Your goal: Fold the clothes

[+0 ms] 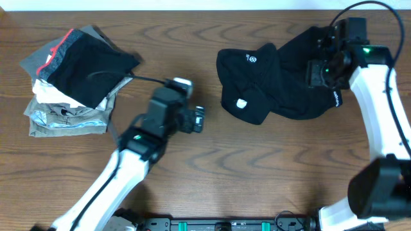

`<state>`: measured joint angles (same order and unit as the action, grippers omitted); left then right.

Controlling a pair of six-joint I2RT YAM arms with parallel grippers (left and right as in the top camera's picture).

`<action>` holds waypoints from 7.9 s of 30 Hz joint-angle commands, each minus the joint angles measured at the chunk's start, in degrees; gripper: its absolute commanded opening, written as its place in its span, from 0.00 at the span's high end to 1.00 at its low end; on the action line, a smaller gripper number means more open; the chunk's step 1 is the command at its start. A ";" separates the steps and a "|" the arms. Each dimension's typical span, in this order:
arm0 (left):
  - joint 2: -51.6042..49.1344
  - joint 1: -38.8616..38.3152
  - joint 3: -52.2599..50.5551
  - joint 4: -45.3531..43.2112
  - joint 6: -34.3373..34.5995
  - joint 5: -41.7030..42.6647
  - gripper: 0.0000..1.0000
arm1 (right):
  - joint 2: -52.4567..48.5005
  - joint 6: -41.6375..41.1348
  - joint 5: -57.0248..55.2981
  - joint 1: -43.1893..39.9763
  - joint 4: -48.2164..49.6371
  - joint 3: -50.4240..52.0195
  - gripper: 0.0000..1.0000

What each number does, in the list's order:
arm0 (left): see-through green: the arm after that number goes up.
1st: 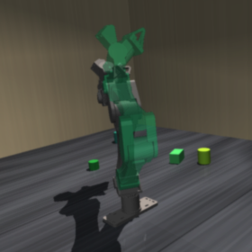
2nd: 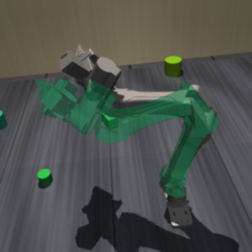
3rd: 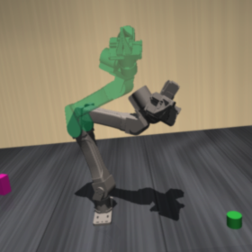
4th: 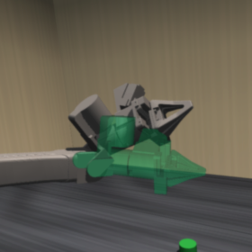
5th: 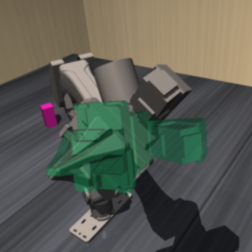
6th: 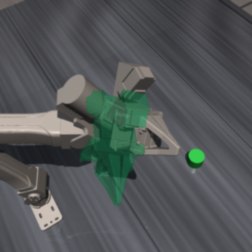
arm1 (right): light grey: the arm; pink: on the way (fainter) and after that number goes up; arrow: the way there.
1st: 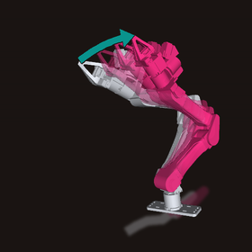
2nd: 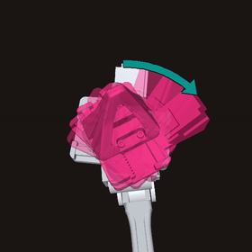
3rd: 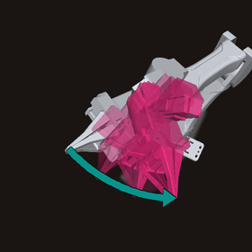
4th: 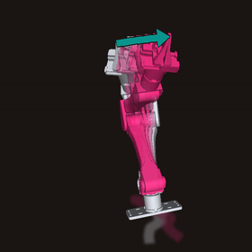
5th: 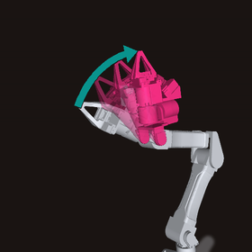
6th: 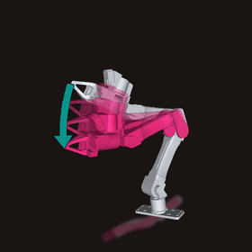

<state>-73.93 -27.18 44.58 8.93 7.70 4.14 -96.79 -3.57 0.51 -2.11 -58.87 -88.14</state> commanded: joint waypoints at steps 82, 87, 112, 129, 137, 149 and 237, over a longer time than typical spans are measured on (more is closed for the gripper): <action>-16.83 -7.34 1.14 -16.63 12.46 12.74 0.02 | 16.22 1.09 -2.67 -1.27 -10.12 -1.09 0.42; -24.46 -11.30 1.16 -28.35 12.79 9.22 0.01 | 16.22 1.09 -2.64 -1.27 -10.47 -1.09 0.42; -35.74 -11.34 5.70 -12.59 11.06 6.29 0.95 | 16.20 1.11 -2.69 -1.27 -11.19 -1.09 0.41; -4.72 12.24 5.68 23.19 11.04 3.32 0.61 | 8.76 1.09 -1.09 -1.25 -11.65 -0.98 0.37; -5.79 11.67 5.46 24.13 11.08 7.82 0.51 | 3.39 1.09 -1.09 -1.25 -12.72 -0.98 0.38; -15.85 8.33 3.96 23.85 13.70 8.92 0.36 | 2.54 1.09 -1.11 -1.25 -12.74 -0.98 0.37; 16.76 9.44 15.65 18.01 10.80 8.63 0.94 | -6.82 -1.73 4.70 5.22 0.15 -7.19 0.99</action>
<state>-57.74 -18.04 54.39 27.42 20.62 13.30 -114.13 -4.58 6.00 4.91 -58.15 -90.41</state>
